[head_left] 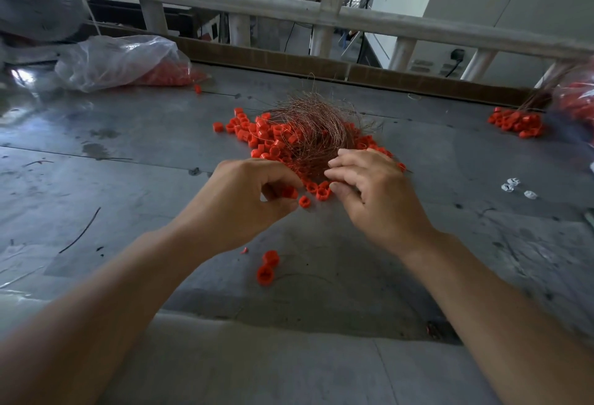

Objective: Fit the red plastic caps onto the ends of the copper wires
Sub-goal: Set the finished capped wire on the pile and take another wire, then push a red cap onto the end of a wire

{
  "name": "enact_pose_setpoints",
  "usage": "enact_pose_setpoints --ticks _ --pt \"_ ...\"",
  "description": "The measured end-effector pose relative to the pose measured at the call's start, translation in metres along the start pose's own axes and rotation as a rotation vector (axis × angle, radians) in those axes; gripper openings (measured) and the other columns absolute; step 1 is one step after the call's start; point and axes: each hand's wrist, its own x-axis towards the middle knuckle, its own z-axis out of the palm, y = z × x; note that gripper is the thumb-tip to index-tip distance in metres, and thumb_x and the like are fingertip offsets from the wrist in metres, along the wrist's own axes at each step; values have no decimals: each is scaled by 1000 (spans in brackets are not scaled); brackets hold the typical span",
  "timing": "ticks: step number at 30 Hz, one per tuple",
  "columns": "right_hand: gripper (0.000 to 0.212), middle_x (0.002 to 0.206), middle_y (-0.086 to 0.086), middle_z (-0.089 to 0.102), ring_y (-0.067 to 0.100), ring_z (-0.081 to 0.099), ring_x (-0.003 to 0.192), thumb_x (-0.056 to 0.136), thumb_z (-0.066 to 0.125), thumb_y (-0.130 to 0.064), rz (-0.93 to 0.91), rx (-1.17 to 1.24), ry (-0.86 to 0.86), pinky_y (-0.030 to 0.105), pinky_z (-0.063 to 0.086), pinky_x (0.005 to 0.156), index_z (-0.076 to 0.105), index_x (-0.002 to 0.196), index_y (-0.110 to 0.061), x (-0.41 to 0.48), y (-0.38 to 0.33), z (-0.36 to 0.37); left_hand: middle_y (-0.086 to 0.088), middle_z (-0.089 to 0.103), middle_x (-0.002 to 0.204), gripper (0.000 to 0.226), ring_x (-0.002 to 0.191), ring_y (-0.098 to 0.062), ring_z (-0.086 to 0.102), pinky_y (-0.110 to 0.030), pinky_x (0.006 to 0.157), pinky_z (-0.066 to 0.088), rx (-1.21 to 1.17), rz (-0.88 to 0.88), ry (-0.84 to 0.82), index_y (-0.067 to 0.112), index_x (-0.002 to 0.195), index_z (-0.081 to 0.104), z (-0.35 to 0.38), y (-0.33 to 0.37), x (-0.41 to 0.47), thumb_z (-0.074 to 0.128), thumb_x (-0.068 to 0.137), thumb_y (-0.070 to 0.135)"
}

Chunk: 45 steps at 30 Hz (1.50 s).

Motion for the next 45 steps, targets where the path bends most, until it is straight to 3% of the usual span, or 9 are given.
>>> enact_pose_setpoints --ticks 7,15,20,26,31,37,40,43,45 --pt "12 73 9 67 28 61 69 69 66 10 60 61 110 36 42 87 62 73 -1 0 0 -4 24 58 71 17 76 12 56 2 65 37 3 -1 -10 21 86 73 -1 1 -1 74 73 11" --pt "27 81 8 64 23 56 78 69 71 2 66 -12 74 28 38 78 68 95 -5 2 1 -3 25 56 70 19 73 15 54 2 65 37 6 -1 -12 19 88 73 1 1 -2 76 72 11" --pt "43 82 1 59 11 45 77 80 66 -8 116 27 -122 22 36 73 59 121 -15 4 0 6 25 56 68 19 71 17 54 3 64 36 2 24 -22 17 88 73 1 3 -2 76 71 9" --pt "14 80 11 68 28 64 76 79 65 -7 48 84 23 36 51 71 72 91 -5 3 3 6 26 55 67 18 72 16 55 3 62 36 -13 19 -16 18 87 74 1 4 -3 76 71 8" --pt "11 85 11 65 26 60 81 76 65 -6 35 72 156 13 36 77 72 84 -4 4 0 6 25 55 70 19 75 14 55 2 63 37 -11 -7 -36 21 85 72 -1 4 -3 75 72 8" --pt "13 83 -2 65 18 63 77 82 61 -9 3 217 235 22 42 87 68 91 -2 3 -5 -4 21 55 73 48 70 8 54 -4 63 40 -75 -63 66 47 74 58 -4 5 -2 71 72 1" --pt "8 77 1 65 19 62 73 79 64 -8 -46 215 217 15 40 88 66 82 -1 3 -8 -7 20 56 76 33 70 5 54 -7 65 41 -112 -66 77 47 74 60 -3 6 0 76 69 19" --pt "4 73 8 66 24 63 73 76 65 -4 -122 122 154 30 38 96 68 76 -1 3 -10 -4 13 60 73 15 66 -4 58 -25 67 51 -228 -104 73 44 71 64 1 8 0 69 58 50" --pt "4 72 9 66 25 64 72 75 65 -3 -154 88 126 38 38 95 68 75 0 4 -11 -3 8 62 70 12 60 -8 59 -31 63 53 -245 -109 71 37 68 67 5 10 0 68 62 47"
